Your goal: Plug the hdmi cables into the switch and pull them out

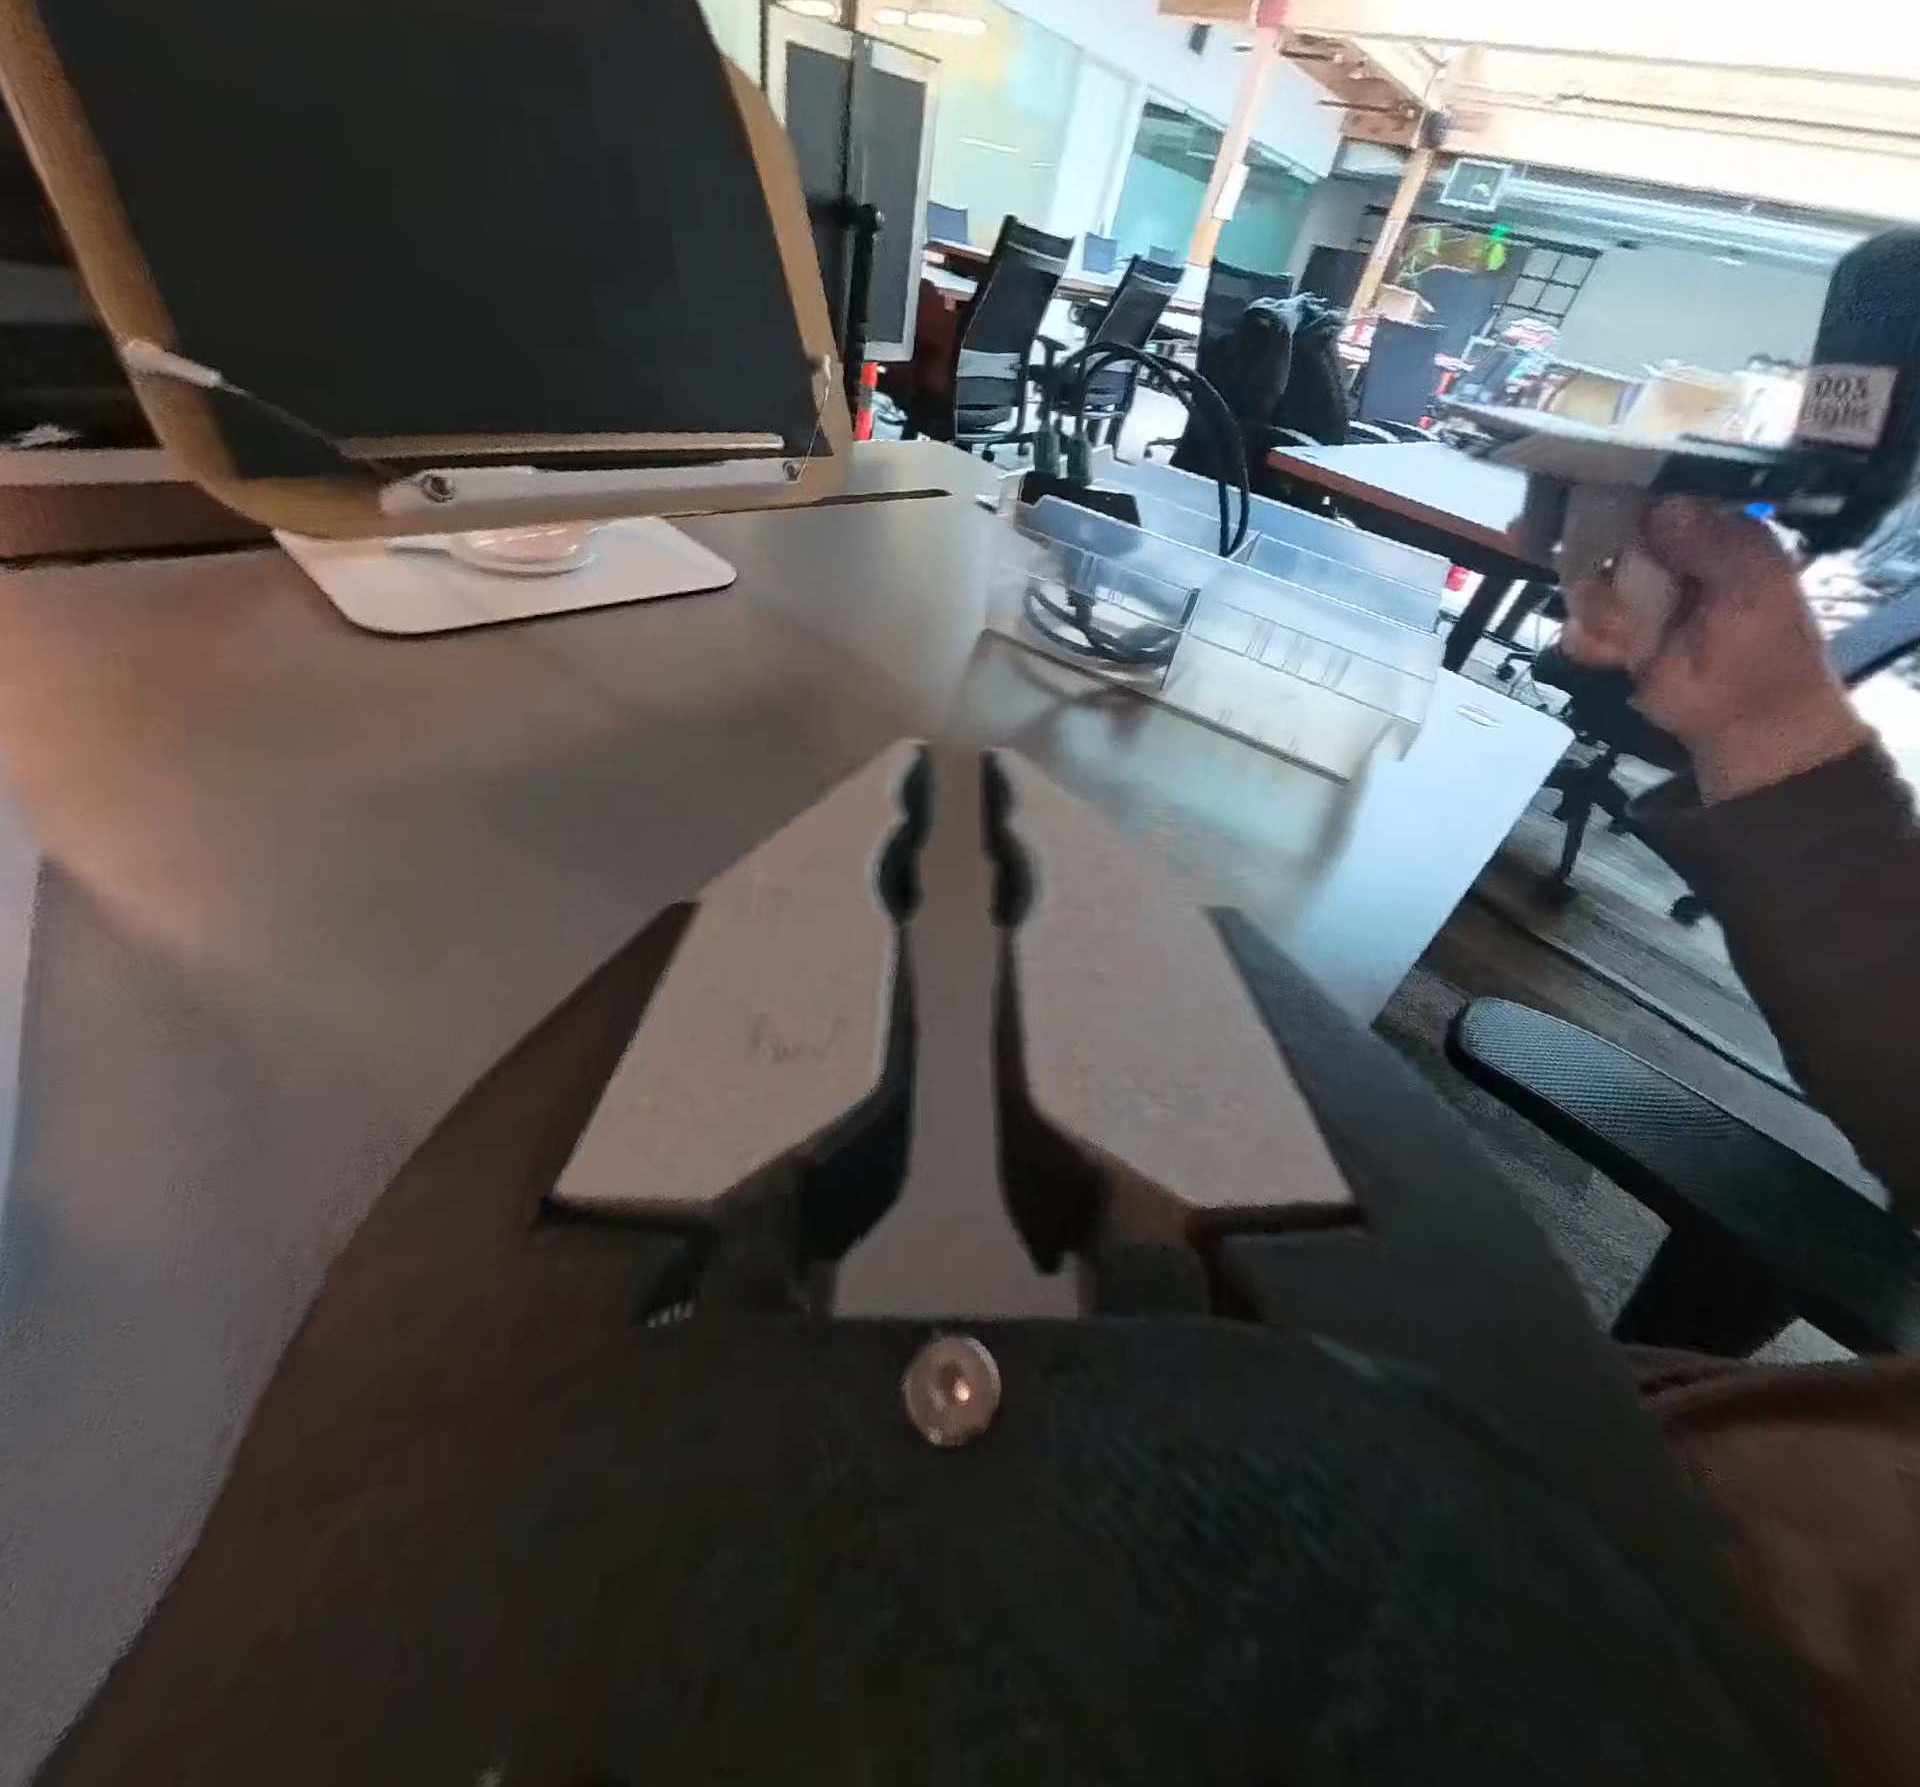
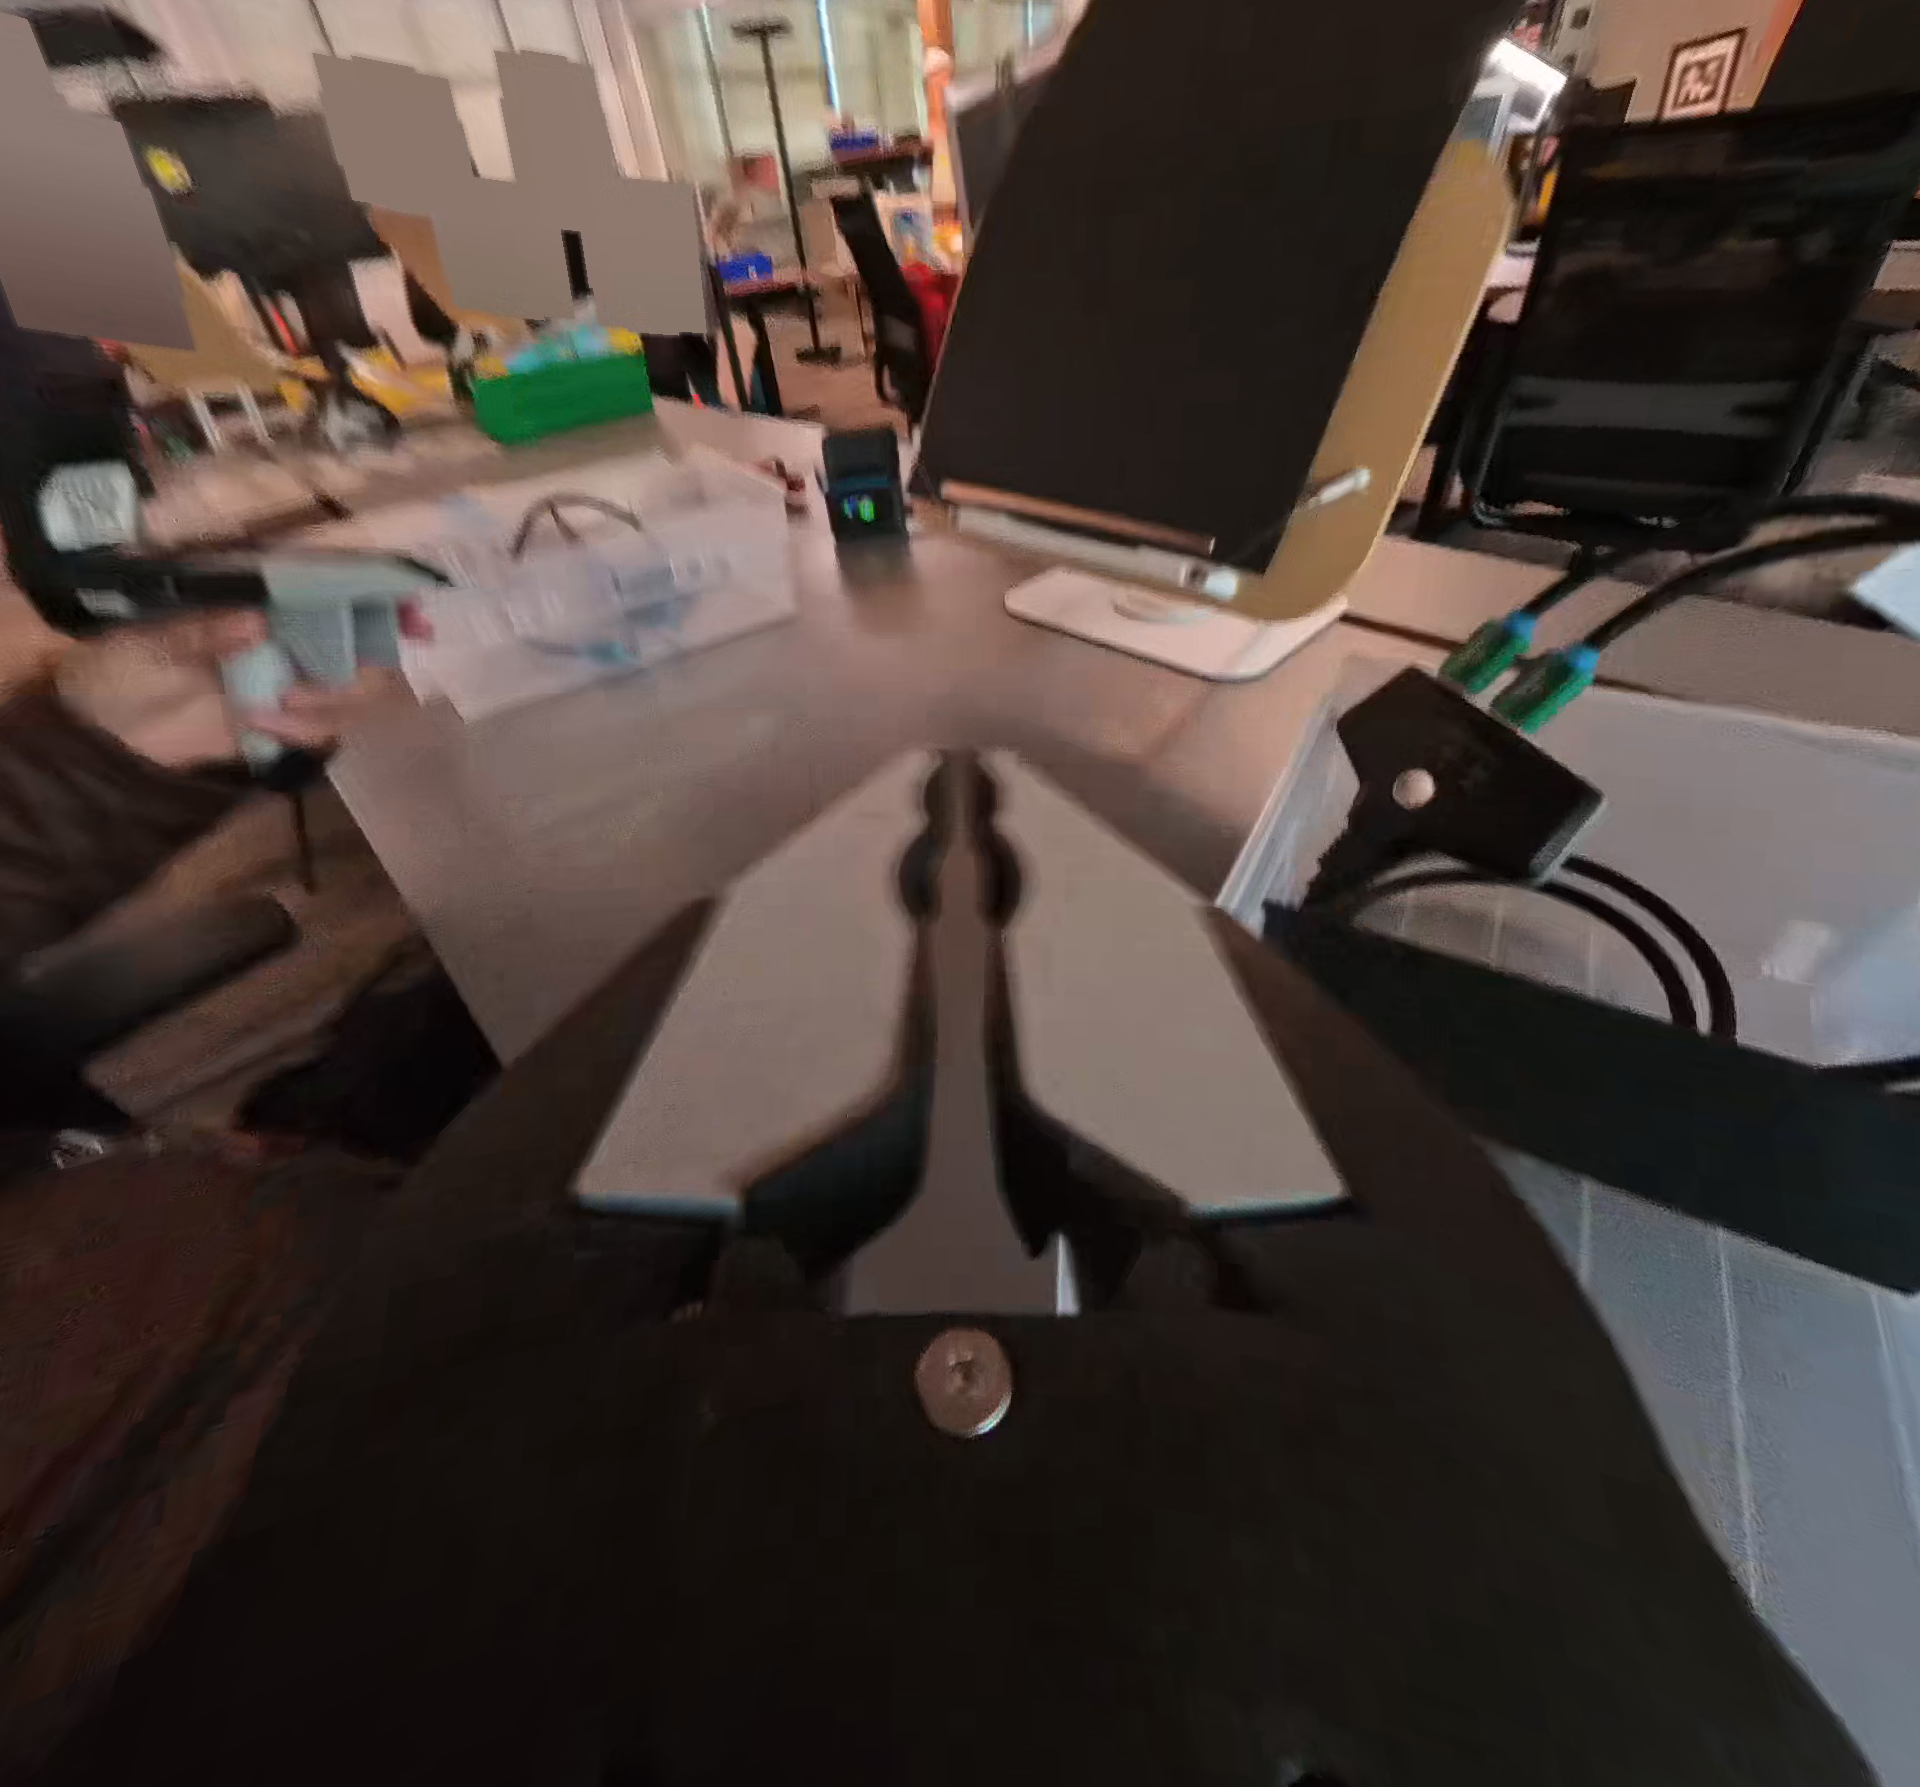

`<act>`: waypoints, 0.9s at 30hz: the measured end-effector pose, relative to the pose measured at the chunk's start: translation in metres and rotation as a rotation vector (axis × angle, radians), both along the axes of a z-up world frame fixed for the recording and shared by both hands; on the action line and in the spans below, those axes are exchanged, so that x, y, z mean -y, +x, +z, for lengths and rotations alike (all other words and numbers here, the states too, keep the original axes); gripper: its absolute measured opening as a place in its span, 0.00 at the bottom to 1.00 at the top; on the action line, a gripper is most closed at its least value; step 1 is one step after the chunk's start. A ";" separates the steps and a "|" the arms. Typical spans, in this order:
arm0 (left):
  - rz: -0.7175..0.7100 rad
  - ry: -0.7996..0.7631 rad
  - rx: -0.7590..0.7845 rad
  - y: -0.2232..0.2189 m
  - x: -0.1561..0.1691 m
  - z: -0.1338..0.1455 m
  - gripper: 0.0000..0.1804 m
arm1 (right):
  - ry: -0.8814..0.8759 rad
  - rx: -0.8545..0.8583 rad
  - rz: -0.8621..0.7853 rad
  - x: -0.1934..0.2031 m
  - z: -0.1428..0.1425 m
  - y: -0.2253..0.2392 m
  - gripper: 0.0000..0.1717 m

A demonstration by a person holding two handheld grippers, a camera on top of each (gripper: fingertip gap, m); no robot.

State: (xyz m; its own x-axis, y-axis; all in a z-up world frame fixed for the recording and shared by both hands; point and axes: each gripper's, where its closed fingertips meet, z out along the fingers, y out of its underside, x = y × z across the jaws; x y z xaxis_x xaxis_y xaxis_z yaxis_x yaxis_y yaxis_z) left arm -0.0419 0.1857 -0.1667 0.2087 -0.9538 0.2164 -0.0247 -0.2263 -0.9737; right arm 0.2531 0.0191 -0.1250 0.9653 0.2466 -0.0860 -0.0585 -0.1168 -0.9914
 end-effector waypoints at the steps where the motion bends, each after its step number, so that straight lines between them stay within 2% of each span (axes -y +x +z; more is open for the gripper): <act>1: 0.030 -0.032 -0.005 -0.004 -0.005 -0.002 0.00 | -0.030 0.015 -0.023 0.000 -0.012 0.000 0.00; 4: 0.083 -0.101 -0.040 -0.015 -0.015 -0.011 0.00 | -0.073 0.032 -0.127 0.003 -0.033 0.010 0.00; 5: 0.071 -0.105 -0.044 -0.018 -0.015 -0.012 0.07 | -0.044 0.038 -0.137 0.004 -0.033 0.010 0.00; 6: 0.048 -0.104 -0.047 -0.021 -0.012 -0.014 0.24 | -0.030 0.034 -0.136 0.006 -0.033 0.009 0.10; 7: 0.019 -0.095 -0.048 -0.025 -0.007 -0.014 0.28 | -0.043 0.021 -0.154 0.007 -0.036 0.012 0.31; 8: 0.008 -0.083 -0.054 -0.030 -0.004 -0.014 0.30 | -0.065 0.013 -0.163 0.008 -0.040 0.013 0.41; 11: 0.040 -0.003 -0.104 -0.053 -0.003 -0.019 0.40 | -0.073 0.025 -0.205 0.011 -0.047 0.019 0.50; 13: 0.110 0.044 -0.147 -0.074 -0.010 -0.021 0.42 | -0.066 0.054 -0.257 0.014 -0.050 0.026 0.55; 17: 0.273 0.097 -0.215 -0.115 -0.032 -0.021 0.42 | -0.079 0.098 -0.303 0.014 -0.057 0.032 0.60; 20: 0.394 0.127 -0.299 -0.142 -0.055 -0.034 0.42 | -0.086 0.096 -0.290 0.011 -0.059 0.028 0.60; 27: 0.429 0.044 -0.291 -0.168 -0.080 -0.049 0.42 | -0.070 0.122 -0.300 0.014 -0.054 0.022 0.60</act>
State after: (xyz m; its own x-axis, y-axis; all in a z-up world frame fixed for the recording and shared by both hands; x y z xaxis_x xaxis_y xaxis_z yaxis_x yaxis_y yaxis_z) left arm -0.2102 0.2658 -0.2159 0.6283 -0.7762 0.0529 -0.2097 -0.2344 -0.9492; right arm 0.2751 0.0054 -0.1787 0.9982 -0.0525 0.0276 0.0177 -0.1801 -0.9835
